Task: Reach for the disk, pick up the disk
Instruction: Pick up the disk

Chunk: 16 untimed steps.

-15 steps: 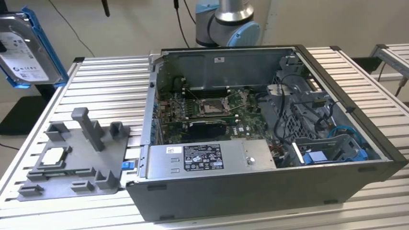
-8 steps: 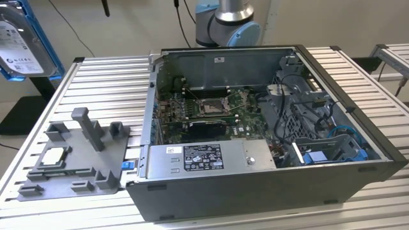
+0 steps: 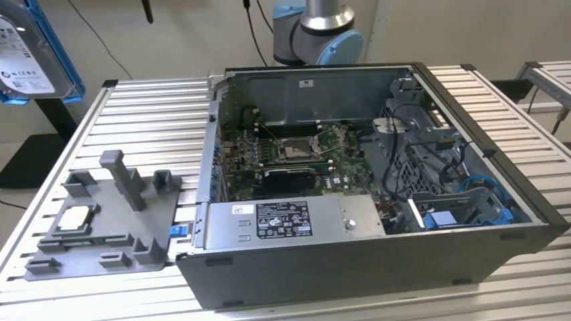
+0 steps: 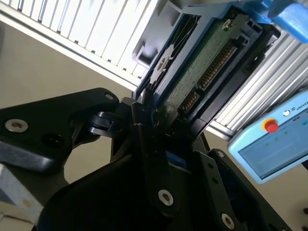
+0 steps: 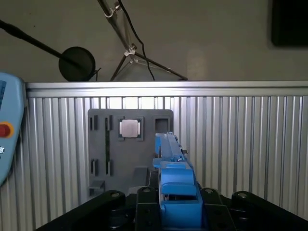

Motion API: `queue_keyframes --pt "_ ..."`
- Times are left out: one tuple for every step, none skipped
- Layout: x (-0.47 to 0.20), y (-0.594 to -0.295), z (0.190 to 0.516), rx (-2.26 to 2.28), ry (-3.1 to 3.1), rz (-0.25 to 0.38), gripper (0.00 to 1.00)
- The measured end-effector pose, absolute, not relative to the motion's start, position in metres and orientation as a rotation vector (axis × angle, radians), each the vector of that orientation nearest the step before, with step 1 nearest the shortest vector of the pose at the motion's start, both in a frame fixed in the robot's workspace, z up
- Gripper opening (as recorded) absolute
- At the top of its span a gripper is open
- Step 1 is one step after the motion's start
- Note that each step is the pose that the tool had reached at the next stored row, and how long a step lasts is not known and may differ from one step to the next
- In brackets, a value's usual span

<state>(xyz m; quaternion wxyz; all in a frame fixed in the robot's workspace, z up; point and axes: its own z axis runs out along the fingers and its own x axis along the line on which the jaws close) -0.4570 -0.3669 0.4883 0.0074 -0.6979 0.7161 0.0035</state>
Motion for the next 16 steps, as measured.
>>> queue_keyframes --pt "-0.457 -0.367 0.491 -2.182 2.239 0.011 0.0" --pt "-0.457 -0.367 0.494 -2.182 2.239 0.011 0.0" --pt "-0.457 -0.367 0.496 -2.182 2.239 0.011 0.0" --pt "-0.457 -0.367 0.498 -2.182 2.239 0.011 0.0" --pt "-0.457 -0.367 0.501 -2.182 2.239 0.011 0.0" --pt "-0.457 -0.367 0.504 -2.182 2.239 0.011 0.0" --pt "-0.457 -0.367 0.506 -2.182 2.239 0.011 0.0" --pt "-0.457 -0.367 0.508 -2.182 2.239 0.011 0.0" --pt "-0.457 -0.367 0.51 -2.182 2.239 0.011 0.0" --pt "-0.457 -0.367 0.512 -2.182 2.239 0.011 0.0" --pt "-0.457 -0.367 0.512 -2.182 2.239 0.012 0.0" --pt "-0.457 -0.367 0.512 -2.182 2.239 0.012 0.0" --pt "-0.457 -0.367 0.512 -2.181 2.238 0.012 0.0" --pt "-0.457 -0.367 0.512 -2.181 2.238 0.013 0.0" --pt "-0.457 -0.367 0.512 -2.181 2.238 0.013 0.0" --pt "-0.457 -0.367 0.512 -2.181 2.238 0.013 0.0"
